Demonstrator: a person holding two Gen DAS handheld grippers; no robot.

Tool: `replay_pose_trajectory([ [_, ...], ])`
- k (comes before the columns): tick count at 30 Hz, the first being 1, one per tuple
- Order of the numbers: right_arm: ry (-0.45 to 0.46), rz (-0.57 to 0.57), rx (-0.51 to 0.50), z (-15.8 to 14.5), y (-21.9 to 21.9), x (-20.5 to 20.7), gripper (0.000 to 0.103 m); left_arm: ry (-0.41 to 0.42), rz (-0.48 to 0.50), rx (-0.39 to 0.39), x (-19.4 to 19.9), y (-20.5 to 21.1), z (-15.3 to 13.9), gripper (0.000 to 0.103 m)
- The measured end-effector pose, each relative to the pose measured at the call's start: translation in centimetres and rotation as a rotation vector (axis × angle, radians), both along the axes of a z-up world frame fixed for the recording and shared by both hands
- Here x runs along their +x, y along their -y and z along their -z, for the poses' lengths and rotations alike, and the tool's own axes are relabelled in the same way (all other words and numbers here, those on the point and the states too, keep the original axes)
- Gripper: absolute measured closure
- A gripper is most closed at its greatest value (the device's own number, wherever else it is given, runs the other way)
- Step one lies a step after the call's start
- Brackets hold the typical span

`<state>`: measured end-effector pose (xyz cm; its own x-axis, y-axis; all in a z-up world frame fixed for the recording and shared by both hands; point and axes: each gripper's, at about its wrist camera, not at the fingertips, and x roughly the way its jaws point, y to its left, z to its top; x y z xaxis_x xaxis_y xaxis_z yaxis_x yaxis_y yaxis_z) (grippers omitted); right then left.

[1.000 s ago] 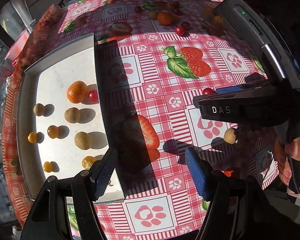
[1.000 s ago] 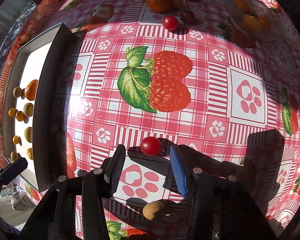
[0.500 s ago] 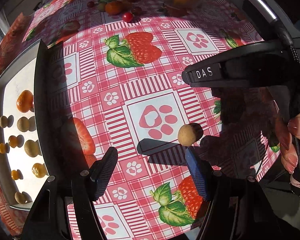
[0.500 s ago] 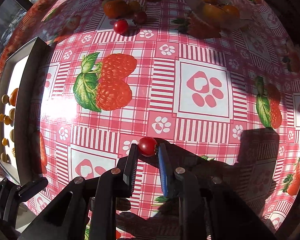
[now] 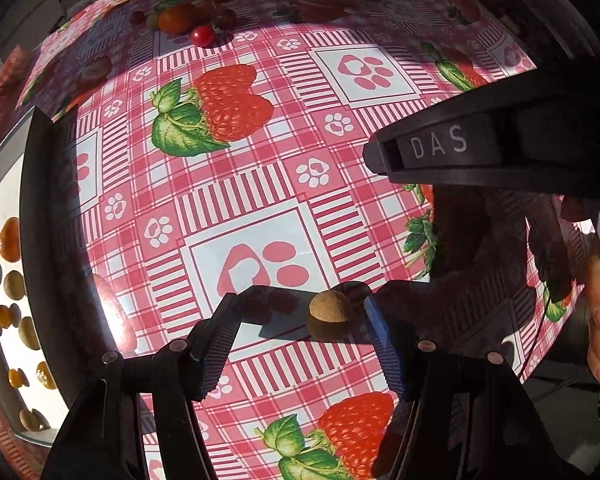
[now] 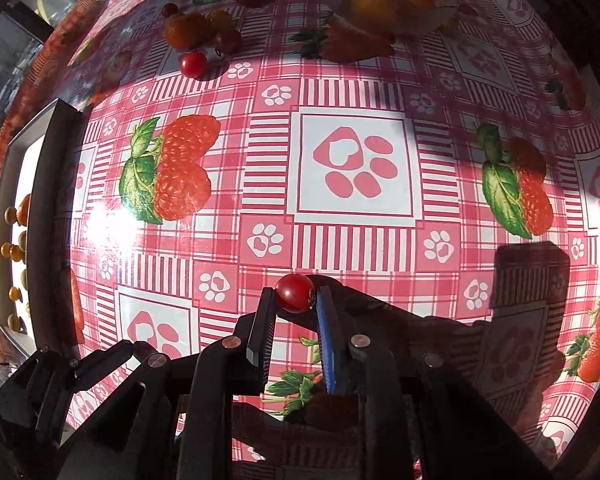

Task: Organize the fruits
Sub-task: 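Grasp a red cherry tomato with the right tool while the left tool grasps a brown fruit, then carry the red tomato and brown fruit over the white tray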

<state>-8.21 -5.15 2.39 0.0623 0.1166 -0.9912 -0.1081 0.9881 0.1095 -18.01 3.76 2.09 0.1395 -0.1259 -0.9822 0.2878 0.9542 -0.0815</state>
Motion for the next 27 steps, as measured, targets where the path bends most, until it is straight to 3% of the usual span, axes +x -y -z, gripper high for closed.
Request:
replay_pose_trajectory([
  [1,-0.004,0.008,0.011,0.2,-0.2,0.1,0.081,0.002,0.008,0.012,0.1,0.0,0.0,0.054],
  [3,-0.013,0.03,0.041,0.1,0.0,0.0,0.081,-0.011,0.017,-0.017,0.3,0.1,0.1,0.078],
  [6,-0.009,0.036,0.052,-0.3,0.8,-0.3,0.081,-0.056,-0.029,-0.088,1.0,-1.2,-0.3,0.078],
  [11,-0.013,0.037,0.072,-1.2,1.4,-1.0,0.081,-0.054,-0.104,-0.137,2.0,-3.6,-1.5,0.078],
  [19,-0.012,0.006,0.095,-2.5,0.3,-1.5,0.081,-0.015,-0.17,-0.134,2.5,-7.2,-3.6,0.078],
  [27,0.007,-0.08,0.107,-4.6,-4.1,-1.5,0.081,0.037,-0.236,-0.117,2.7,-11.2,-5.9,0.078],
])
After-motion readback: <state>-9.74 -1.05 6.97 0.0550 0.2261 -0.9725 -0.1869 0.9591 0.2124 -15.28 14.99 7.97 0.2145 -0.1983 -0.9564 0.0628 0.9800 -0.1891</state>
